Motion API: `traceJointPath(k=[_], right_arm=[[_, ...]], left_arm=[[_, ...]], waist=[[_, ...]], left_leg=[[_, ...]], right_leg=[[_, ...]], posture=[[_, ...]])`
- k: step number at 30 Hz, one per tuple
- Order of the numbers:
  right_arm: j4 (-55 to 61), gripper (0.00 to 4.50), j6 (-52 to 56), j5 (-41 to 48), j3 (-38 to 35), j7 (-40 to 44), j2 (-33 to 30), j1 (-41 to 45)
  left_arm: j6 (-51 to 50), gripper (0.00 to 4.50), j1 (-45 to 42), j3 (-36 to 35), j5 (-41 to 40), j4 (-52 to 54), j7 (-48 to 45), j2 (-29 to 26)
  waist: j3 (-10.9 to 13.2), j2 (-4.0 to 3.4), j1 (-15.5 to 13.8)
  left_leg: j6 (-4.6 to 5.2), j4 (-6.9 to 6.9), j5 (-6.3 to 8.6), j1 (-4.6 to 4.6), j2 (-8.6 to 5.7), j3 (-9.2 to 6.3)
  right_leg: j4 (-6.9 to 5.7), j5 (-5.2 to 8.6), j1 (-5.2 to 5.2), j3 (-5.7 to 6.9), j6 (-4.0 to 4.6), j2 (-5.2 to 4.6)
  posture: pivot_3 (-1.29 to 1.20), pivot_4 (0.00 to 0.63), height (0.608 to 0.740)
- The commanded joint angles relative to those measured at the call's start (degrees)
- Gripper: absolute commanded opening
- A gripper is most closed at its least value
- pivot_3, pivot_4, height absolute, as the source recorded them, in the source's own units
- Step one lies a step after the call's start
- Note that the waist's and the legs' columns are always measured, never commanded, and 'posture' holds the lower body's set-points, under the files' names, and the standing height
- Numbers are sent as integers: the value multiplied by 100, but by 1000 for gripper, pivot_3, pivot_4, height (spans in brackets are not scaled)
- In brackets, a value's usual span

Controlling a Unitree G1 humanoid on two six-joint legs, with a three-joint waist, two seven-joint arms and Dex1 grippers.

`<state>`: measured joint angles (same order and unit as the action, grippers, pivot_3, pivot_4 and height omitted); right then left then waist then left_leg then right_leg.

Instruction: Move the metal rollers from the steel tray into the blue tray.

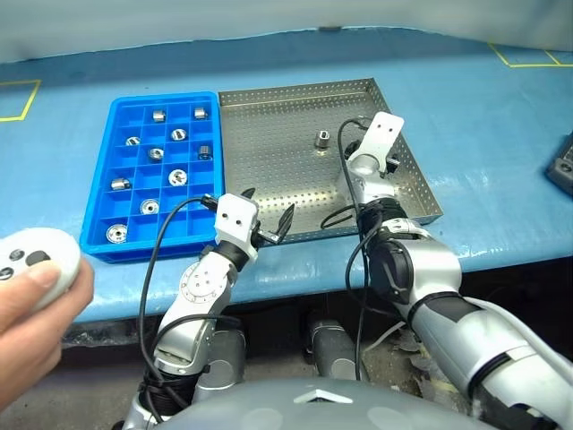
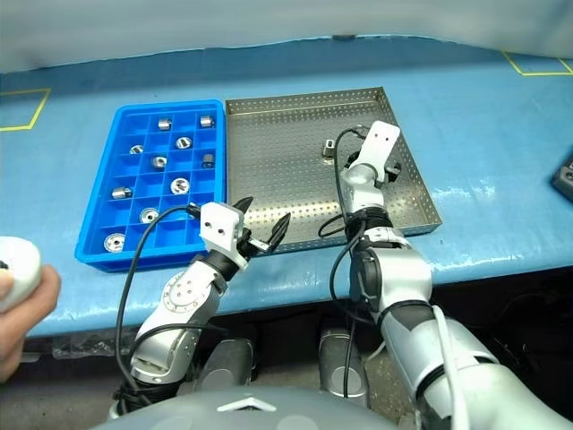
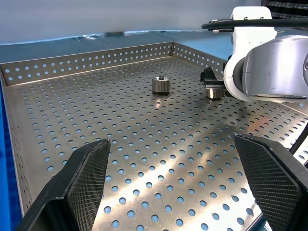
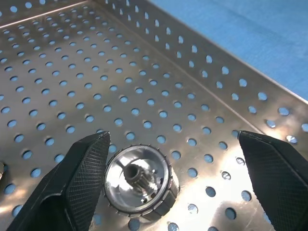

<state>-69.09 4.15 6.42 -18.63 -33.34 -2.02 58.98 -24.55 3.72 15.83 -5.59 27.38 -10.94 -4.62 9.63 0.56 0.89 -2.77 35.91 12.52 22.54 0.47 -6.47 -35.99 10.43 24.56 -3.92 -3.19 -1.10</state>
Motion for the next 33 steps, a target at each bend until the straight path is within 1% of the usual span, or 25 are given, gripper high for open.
traceJointPath(k=[1, 3, 6, 7, 11, 13, 17, 21, 26, 28, 33], right_arm=[[-73, 4475, -3, 100, -44, 190, 0, 75], [-116, 4475, 4, 126, -51, 206, -2, 53], [-119, 3880, -39, 135, -55, 196, -4, 6], [-116, 3607, -53, 124, -41, 217, -7, -1], [-104, 2242, -95, 86, -9, 202, -16, -64], [-93, 1690, -113, 62, 15, 185, -10, -95], [65, 1689, -218, -53, 180, 186, 88, -167], [665, 1689, -279, -291, 561, 324, 346, -300], [1970, 1689, 97, -443, 1169, 1044, 792, -575], [2342, 1689, 272, -469, 1327, 1214, 906, -632], [2825, 1689, 639, -346, 1747, 1885, 1316, -545]], left_arm=[[90, 4500, -17, 19, 2, 231, 7, 19], [94, 4500, -14, 20, 2, 230, 7, 18], [100, 4500, -10, 27, 8, 224, 4, 16], [99, 4500, -10, 26, 6, 223, 2, 17], [97, 4500, -14, 34, 11, 207, -5, 19], [100, 4500, -14, 33, 12, 203, -4, 21], [112, 4500, -11, 13, 23, 191, 28, 37], [190, 4500, 25, -94, 43, 215, 204, 129], [269, 4500, 61, -455, 46, 356, 559, 319], [279, 4500, 87, -571, 54, 416, 648, 340], [254, 4500, 345, -858, 112, 715, 861, 295]], waist=[[1, -1, -2], [0, -1, -5], [1, -1, -14], [1, -1, -17], [0, -1, -19], [0, -1, -20], [0, -1, -20], [0, -1, 9], [3, -6, -5], [3, -6, -39], [3, -6, -172]], left_leg=[[0, 0, 0, 1, 0, 0], [0, 0, 0, 1, 0, 0], [1, -1, 0, 0, -1, 0], [1, 0, 0, 0, 0, 0], [1, 0, 0, 0, -1, 0], [1, 0, 0, 0, -1, 0], [1, 0, 0, 0, -1, 0], [1, -2, 0, -1, 0, 0], [1, -4, 0, 1, 0, -1], [1, -4, 0, 1, 0, -3], [1, -4, 0, 4, -2, -8]], right_leg=[[0, 0, 0, 0, 0, 0], [0, 0, 1, 0, 0, 0], [0, 0, 0, 0, 0, 0], [0, 0, 0, 0, 0, 0], [0, 0, 0, 0, 0, 0], [0, 0, 0, 0, 0, 0], [0, 0, -1, 0, 0, 0], [0, 0, 1, -1, 0, 0], [-3, 0, 5, 0, 0, 1], [-3, 0, 6, 1, 0, 1], [2, 1, 4, 5, 1, -1]], posture=[[185, 150, 740], [190, 150, 740], [187, 150, 740], [187, 150, 740], [184, 150, 740], [184, 150, 740], [185, 150, 740], [194, 150, 740], [217, 150, 740], [239, 150, 740], [312, 150, 740]])
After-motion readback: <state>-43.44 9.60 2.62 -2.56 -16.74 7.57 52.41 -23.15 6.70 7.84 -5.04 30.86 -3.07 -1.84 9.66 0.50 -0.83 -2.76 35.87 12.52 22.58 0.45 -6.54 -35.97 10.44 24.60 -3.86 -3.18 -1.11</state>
